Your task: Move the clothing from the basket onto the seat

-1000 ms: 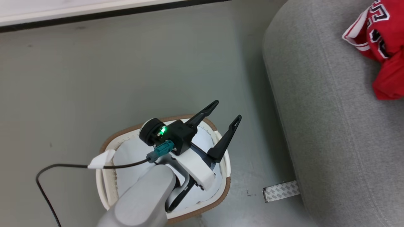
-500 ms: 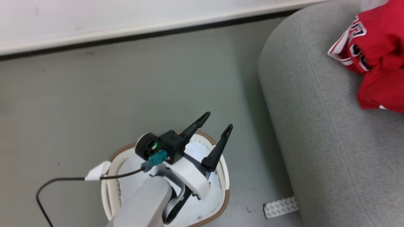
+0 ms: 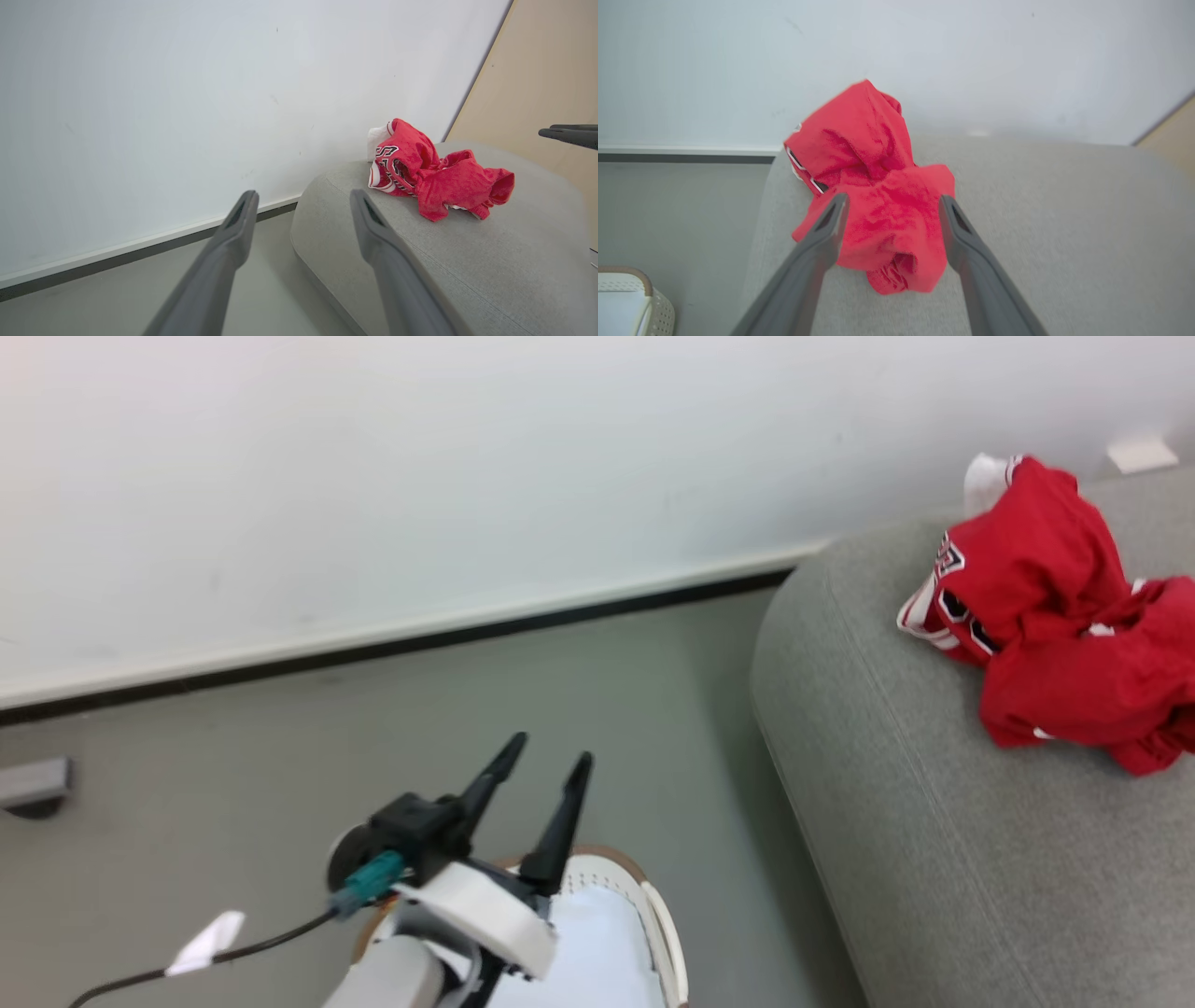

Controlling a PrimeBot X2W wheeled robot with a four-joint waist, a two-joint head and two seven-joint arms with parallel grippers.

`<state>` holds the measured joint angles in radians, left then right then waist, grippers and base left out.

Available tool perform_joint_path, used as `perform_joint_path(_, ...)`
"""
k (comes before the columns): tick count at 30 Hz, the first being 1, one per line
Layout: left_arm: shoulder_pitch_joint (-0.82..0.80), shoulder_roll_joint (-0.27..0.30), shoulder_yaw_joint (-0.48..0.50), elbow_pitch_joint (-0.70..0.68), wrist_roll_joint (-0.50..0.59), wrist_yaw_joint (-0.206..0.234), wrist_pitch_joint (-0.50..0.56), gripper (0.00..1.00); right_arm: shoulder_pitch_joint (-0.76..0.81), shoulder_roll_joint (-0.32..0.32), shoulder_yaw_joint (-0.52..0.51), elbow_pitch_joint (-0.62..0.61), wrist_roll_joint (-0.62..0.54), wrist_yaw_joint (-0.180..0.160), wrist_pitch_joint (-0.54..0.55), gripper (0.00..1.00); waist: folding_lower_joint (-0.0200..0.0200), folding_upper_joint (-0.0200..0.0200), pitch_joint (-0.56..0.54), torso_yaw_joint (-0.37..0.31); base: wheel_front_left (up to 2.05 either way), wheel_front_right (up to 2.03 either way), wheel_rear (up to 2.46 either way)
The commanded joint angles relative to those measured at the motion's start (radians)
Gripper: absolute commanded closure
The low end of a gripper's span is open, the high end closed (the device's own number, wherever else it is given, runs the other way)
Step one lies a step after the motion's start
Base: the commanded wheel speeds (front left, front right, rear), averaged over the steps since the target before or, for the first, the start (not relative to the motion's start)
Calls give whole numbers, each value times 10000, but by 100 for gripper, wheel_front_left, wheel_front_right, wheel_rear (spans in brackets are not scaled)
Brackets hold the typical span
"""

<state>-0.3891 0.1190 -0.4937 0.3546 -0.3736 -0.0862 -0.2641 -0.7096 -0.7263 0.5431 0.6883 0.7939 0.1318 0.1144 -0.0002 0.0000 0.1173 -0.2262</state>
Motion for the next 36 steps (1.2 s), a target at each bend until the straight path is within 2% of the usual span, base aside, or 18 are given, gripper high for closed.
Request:
perform_joint_path(1, 341, 188, 289, -220, -18, 155, -3, 0, 339, -48, -64, -450, 113, -23, -270, 0, 2, 0, -713, 417, 0, 0, 0)
perform_joint_path(5, 868, 386, 1060, -787, -151, 448, -3, 0, 971, 254, -646, -1579, 235, -23, -1685, 0, 2, 0, -1149, 802, 0, 0, 0)
perform_joint_path(7, 1174, 515, 1320, -908, -269, 373, -1, 0, 1410, 623, -978, -1951, 212, -23, -2308, 0, 2, 0, -1273, 966, 0, 0, 0)
perform_joint_path(9, 1336, 637, 1648, -1061, -213, 474, -3, 0, 1754, 876, -1302, -2196, -82, -23, -2818, 0, 2, 0, -1374, 1099, 0, 0, 0)
perform_joint_path(13, 1846, 639, 2318, -1288, -216, 597, -3, 0, 2633, 1789, -1892, -2560, -666, -23, -3406, 0, 2, 0, -1532, 1340, 0, 0, 0)
perform_joint_path(16, 2227, 571, 2893, -1512, -63, 751, -1, 0, 3343, 2438, -2469, -2859, -1227, -24, -3661, 0, 2, 0, -1590, 1428, 0, 0, 0)
perform_joint_path(18, 2495, 426, 3268, -1578, 33, 787, -1, 0, 3886, 3104, -2801, -3050, -1449, -23, -3726, 0, 2, 0, -1636, 1438, 0, 0, 0)
perform_joint_path(22, 3016, 202, 4058, -1559, 290, 652, -1, 0, 4733, 4028, -3281, -3587, -1894, -23, -3791, 0, 2, 0, -1645, 1370, 0, 0, 0)
perform_joint_path(23, 3016, 202, 4058, -1559, 290, 652, -1, 0, 4733, 4028, -3281, -3587, -1894, -23, -3791, 0, 2, 0, -1645, 1370, 0, 0, 0)
perform_joint_path(29, 3494, -101, 4580, -1131, 1036, 272, -3, 0, 5741, 5140, -3587, -4228, -2623, -23, -3792, 0, 2, 0, -1570, 1213, 0, 0, 0)
perform_joint_path(36, 3587, -414, 5073, -995, 1550, 43, -3, 0, 6117, 5583, -3747, -4380, -3248, -23, -3794, 0, 2, 0, -1490, 1091, 0, 0, 0)
